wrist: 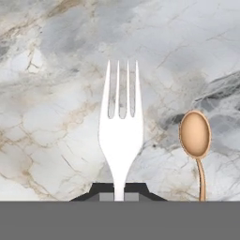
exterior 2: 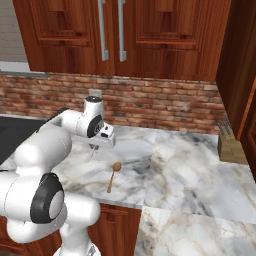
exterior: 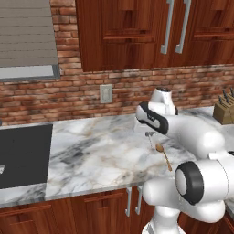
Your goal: Take the fork and place it on the left side of the plate. Then take the spoon and place it on the right side of the plate. Make sure they're directly next to the plate.
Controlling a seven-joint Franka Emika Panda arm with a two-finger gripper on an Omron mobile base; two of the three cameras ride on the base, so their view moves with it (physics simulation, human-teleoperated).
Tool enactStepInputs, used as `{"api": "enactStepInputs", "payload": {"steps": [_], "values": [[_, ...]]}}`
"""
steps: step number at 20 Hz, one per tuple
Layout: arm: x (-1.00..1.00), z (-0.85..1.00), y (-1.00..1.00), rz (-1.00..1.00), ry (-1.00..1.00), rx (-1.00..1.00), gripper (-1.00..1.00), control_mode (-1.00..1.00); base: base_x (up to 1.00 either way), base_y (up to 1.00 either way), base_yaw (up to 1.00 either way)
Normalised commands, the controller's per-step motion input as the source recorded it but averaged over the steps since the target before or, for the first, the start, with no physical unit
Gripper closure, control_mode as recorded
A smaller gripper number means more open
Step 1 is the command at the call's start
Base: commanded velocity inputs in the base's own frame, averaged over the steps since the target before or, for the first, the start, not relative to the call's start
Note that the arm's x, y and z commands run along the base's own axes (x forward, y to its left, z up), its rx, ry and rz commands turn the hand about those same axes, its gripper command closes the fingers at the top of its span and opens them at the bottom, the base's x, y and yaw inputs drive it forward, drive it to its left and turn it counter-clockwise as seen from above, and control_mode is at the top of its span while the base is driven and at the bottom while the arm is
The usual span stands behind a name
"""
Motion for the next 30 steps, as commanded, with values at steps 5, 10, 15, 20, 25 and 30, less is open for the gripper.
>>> {"api": "enactStepInputs", "payload": {"steps": [5, 10, 15, 20, 25, 30], "values": [[-0.26, 0.32, 0.0, 0.0, -0.02, 0.0, 1.0, -1.0, 0.0, 0.0, 0.0], [0.0, 0.0, 0.0, 0.0, 0.0, 0.0, 1.0, -1.0, 0.0, 0.0, 0.0], [0.0, 0.0, 0.0, 0.0, 0.0, 0.0, 1.0, -1.0, 0.0, 0.0, 0.0], [0.0, 0.0, 0.0, 0.0, 0.0, 0.0, 1.0, 1.0, 0.0, 0.0, 0.0], [0.0, 0.0, 0.0, 0.0, 0.0, 0.0, 1.0, 1.0, -0.08, 0.0, 0.0], [0.0, 0.0, 0.0, 0.0, 0.0, 0.0, 1.0, 1.0, -0.84, 0.18, 0.02]]}}
